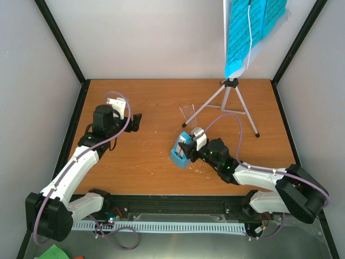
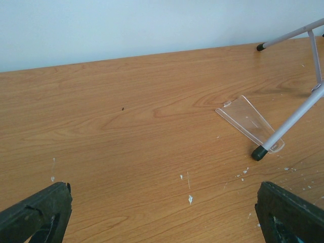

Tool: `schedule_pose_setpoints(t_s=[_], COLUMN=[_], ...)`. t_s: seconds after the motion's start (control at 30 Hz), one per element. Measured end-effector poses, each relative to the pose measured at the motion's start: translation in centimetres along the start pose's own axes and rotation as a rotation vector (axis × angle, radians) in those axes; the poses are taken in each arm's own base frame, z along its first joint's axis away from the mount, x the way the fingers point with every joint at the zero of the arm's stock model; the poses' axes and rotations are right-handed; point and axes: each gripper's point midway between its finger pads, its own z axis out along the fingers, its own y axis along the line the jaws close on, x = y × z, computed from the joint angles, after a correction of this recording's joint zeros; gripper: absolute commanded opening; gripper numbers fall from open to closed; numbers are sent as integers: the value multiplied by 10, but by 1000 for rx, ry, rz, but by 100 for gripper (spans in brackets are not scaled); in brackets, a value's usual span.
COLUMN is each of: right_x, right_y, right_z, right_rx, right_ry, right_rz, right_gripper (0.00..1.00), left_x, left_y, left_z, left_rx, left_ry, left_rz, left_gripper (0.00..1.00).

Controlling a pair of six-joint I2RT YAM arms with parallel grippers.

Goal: Pack up the instrument practice props

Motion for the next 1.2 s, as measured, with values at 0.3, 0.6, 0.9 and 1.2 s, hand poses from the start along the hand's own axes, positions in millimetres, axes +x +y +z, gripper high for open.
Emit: schedule_pose_setpoints(t_s=[0.3,0.6,0.9,1.2], right_x=[0,0,1,-5], right_y=[0,0,0,4], right_z=[0,1,2,-4], right_rx=[2,4,3,-22], right_ry=[0,8,20,20], right_rz=[4,19,35,28], right_gripper=[58,61,65,99], left_x=[1,2,2,4], left_y=[0,-1,-1,-1], left_z=[1,2,2,2], left_rx=[0,6,7,7], left_ry=[3,7,7,10], left_rz=[0,-1,-1,-1], left_gripper=[99,100,100,100])
